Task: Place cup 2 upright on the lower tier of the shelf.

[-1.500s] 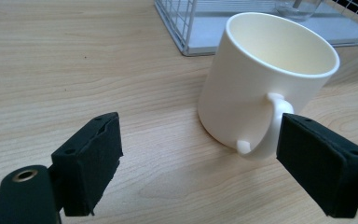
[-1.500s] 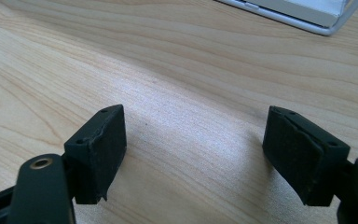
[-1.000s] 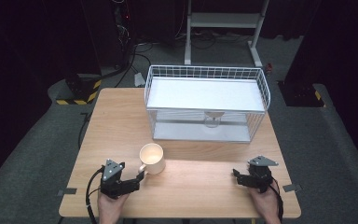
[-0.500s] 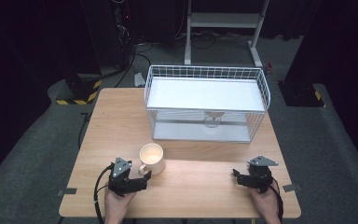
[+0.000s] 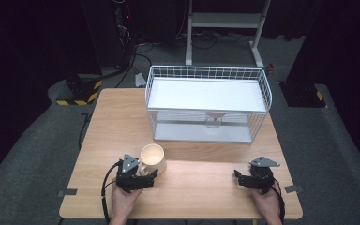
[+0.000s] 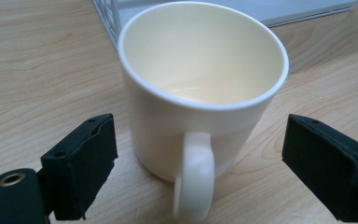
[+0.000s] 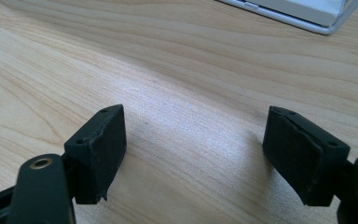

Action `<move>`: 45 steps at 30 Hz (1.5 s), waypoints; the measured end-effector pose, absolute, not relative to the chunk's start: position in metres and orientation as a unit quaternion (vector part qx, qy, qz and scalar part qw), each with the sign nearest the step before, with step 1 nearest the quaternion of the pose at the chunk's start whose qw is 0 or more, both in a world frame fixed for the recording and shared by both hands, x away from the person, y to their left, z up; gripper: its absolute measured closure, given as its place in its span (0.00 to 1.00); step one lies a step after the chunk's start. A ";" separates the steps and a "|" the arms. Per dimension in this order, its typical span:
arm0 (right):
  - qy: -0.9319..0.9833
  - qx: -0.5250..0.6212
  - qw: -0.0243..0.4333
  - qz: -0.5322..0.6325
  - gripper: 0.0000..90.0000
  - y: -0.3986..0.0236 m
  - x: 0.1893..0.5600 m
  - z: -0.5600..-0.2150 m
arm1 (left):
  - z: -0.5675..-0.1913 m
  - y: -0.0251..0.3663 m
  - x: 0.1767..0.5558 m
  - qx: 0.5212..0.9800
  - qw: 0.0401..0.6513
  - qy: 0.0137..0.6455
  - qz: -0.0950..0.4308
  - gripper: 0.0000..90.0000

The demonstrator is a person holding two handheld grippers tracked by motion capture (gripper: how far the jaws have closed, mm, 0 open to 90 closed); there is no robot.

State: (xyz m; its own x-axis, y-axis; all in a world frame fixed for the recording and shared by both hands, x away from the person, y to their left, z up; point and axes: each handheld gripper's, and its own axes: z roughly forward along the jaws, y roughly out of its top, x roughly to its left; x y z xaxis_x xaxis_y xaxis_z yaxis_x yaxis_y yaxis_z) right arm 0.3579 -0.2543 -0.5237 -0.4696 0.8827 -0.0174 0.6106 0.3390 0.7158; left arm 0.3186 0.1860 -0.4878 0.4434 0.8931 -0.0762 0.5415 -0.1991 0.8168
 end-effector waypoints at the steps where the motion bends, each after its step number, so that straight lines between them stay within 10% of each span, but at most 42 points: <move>1: 0.792 0.471 0.207 0.329 0.24 -0.254 0.358 -0.524 | -0.488 0.185 0.320 0.744 0.410 0.482 0.213 0.11; 45: 0.792 0.470 0.208 0.329 0.24 -0.254 0.358 -0.524 | -0.496 0.161 0.349 0.762 0.365 0.469 0.257 0.08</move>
State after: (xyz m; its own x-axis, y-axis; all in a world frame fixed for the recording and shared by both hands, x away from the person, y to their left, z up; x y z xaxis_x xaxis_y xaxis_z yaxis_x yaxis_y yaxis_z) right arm 0.3581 -0.2544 -0.5238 -0.4711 0.8819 -0.0193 0.6082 0.3405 0.7171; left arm 0.3486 0.1607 -0.4965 0.4282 0.9023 0.0493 0.5276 -0.2939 0.7970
